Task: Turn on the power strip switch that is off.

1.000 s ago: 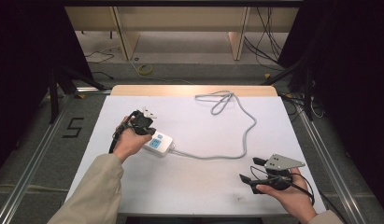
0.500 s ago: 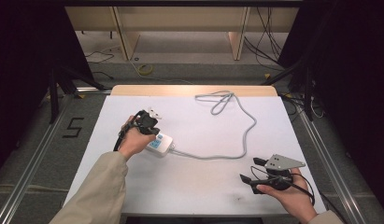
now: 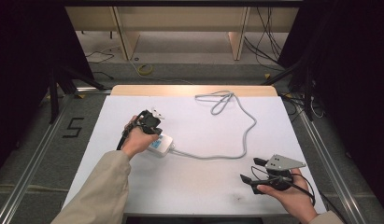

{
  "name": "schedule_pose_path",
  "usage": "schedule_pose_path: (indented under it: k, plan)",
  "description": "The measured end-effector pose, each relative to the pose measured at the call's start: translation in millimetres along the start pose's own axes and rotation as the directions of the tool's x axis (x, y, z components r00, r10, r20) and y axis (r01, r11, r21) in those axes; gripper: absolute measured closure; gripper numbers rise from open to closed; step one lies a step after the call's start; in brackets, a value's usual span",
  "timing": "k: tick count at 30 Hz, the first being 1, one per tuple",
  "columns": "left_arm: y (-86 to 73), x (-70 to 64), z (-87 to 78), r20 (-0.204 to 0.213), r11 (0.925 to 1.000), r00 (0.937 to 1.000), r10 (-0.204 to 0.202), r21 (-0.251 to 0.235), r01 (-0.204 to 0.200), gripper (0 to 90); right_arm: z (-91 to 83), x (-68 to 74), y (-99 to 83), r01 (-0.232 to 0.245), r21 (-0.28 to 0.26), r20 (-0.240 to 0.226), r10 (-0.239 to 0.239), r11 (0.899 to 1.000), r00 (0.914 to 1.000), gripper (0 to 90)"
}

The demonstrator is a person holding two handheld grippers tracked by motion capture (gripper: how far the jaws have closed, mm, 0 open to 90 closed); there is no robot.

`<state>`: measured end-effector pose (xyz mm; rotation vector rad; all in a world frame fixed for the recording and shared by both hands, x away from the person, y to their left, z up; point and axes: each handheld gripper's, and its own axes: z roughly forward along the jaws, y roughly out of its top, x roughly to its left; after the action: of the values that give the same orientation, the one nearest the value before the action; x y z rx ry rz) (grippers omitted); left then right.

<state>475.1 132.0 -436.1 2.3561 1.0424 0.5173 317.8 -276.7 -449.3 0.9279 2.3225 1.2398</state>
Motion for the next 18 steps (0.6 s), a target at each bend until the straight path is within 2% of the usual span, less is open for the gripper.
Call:
schedule_pose_path:
  k: [18]
  plan:
    - [1.5, -0.8, 6.4, 0.003, 0.9994, 1.0, -0.001, 0.035, 0.001, 89.8, -0.6, 0.3, -0.3, 0.002, 0.001, 0.002, -0.002, 1.0, 1.0, 21.2]
